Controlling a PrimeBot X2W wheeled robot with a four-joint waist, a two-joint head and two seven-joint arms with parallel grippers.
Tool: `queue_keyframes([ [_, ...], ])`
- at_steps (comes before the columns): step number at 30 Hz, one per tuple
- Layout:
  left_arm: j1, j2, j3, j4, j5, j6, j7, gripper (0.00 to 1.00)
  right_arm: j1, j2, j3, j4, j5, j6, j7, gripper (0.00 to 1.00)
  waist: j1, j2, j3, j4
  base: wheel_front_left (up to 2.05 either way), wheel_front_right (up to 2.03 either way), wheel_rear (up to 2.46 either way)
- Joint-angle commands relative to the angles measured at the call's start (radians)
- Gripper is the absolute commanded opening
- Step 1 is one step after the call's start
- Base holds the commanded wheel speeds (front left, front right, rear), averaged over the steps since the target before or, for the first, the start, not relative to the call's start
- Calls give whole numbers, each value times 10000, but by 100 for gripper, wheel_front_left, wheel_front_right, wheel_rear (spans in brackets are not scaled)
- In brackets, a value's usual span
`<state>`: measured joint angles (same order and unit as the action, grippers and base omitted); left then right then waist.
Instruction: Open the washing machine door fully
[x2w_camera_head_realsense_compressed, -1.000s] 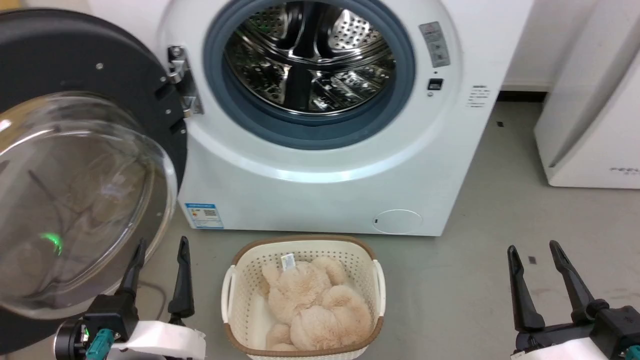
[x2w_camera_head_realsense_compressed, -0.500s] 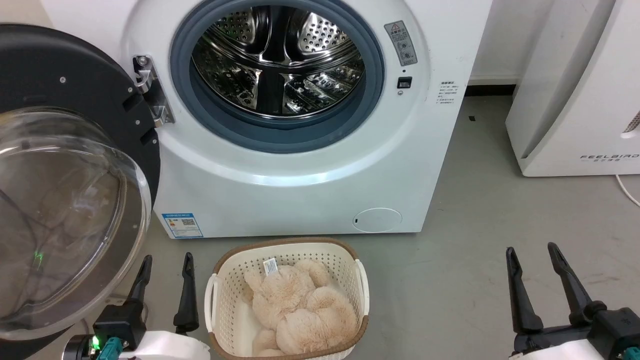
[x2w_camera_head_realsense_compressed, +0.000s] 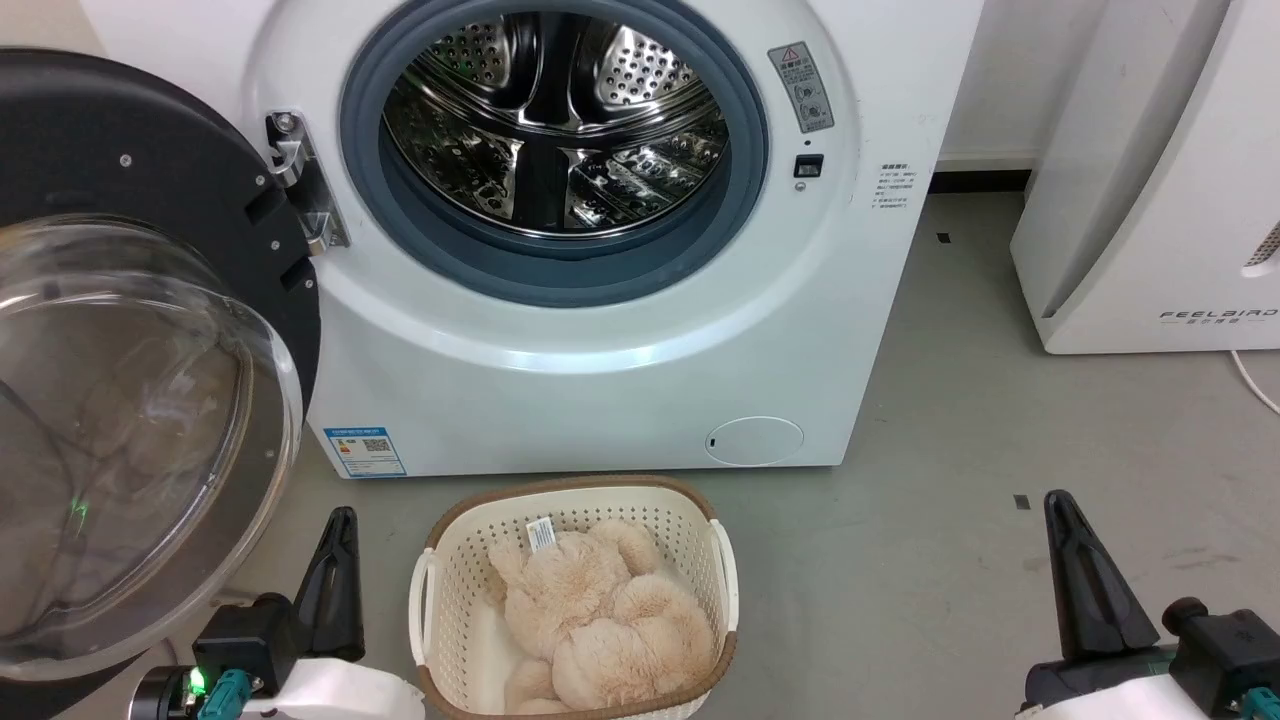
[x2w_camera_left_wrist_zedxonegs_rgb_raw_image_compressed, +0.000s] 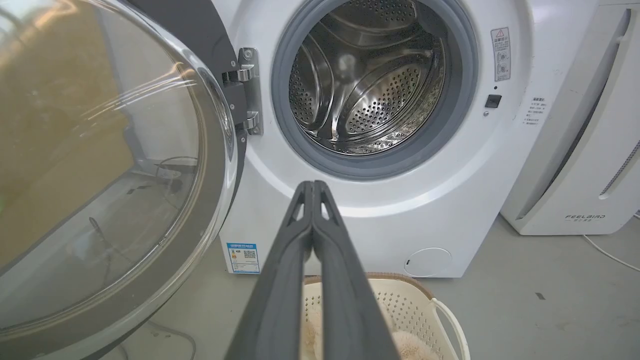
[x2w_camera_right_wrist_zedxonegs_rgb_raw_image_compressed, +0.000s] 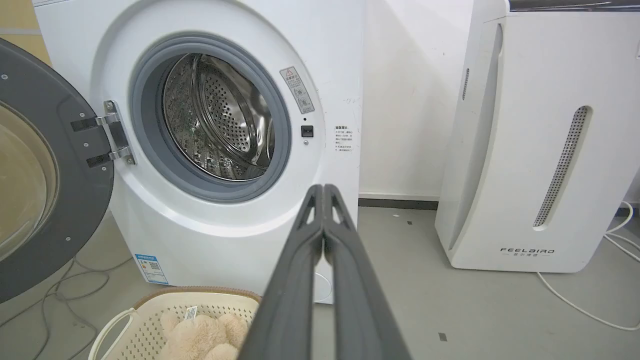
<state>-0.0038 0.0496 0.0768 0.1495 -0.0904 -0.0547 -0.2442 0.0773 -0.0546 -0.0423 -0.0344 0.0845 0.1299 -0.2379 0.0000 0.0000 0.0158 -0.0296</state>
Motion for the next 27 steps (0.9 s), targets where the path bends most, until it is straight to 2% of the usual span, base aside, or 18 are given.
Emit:
queue_keyframes([
  [1,4,1,-19,-75,66,50,55,0,-63,4,24,22,-76,1,51,0,0,0,-1,4,0,0,0],
  [27,11,2,-190,-401,258,164,602,0,-226,13,116,96,-252,2,585,0,0,0,-37,71,0,0,0],
])
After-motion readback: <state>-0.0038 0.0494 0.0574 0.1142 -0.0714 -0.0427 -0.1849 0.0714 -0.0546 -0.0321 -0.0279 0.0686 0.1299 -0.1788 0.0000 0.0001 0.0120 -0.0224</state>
